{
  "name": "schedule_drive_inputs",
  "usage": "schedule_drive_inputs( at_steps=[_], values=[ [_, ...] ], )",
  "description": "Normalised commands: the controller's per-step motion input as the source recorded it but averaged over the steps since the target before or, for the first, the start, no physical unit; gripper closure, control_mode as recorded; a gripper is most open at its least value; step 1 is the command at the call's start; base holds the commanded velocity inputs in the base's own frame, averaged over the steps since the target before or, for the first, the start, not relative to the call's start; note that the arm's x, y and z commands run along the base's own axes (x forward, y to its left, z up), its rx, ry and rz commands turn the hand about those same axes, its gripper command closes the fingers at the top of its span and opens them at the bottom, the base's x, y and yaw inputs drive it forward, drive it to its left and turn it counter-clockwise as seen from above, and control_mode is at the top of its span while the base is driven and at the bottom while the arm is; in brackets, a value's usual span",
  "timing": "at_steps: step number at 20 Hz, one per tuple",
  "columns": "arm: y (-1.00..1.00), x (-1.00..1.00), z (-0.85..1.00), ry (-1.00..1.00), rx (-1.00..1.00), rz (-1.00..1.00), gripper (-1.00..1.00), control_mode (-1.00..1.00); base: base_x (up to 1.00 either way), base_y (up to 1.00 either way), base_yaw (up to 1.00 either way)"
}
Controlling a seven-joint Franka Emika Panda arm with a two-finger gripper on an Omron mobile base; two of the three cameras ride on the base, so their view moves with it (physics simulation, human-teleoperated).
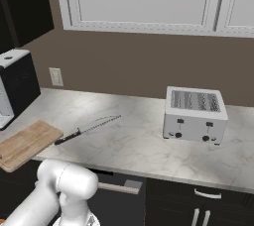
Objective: Move the cutting board and knife to the sink. Then move spray from the cabinet to the counter.
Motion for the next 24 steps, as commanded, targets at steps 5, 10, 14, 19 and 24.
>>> schedule_drive_inputs(
  at_steps=[5,10,14,19,24],
  values=[
    [0.0,-0.18,0.53,0.0,0.0,0.0,1.0,-1.0,0.0,0.0,0.0],
    [-0.04,-0.13,0.52,0.0,0.0,0.0,1.0,-1.0,0.0,0.0,0.0],
    [-0.13,-0.12,0.49,0.0,0.0,0.0,1.0,-1.0,0.0,0.0,0.0],
    [-0.16,-0.09,0.49,0.0,0.0,0.0,1.0,-1.0,0.0,0.0,0.0],
    [-0.16,-0.12,0.52,0.0,0.02,0.0,1.0,-1.0,0.0,0.0,0.0]
  ],
)
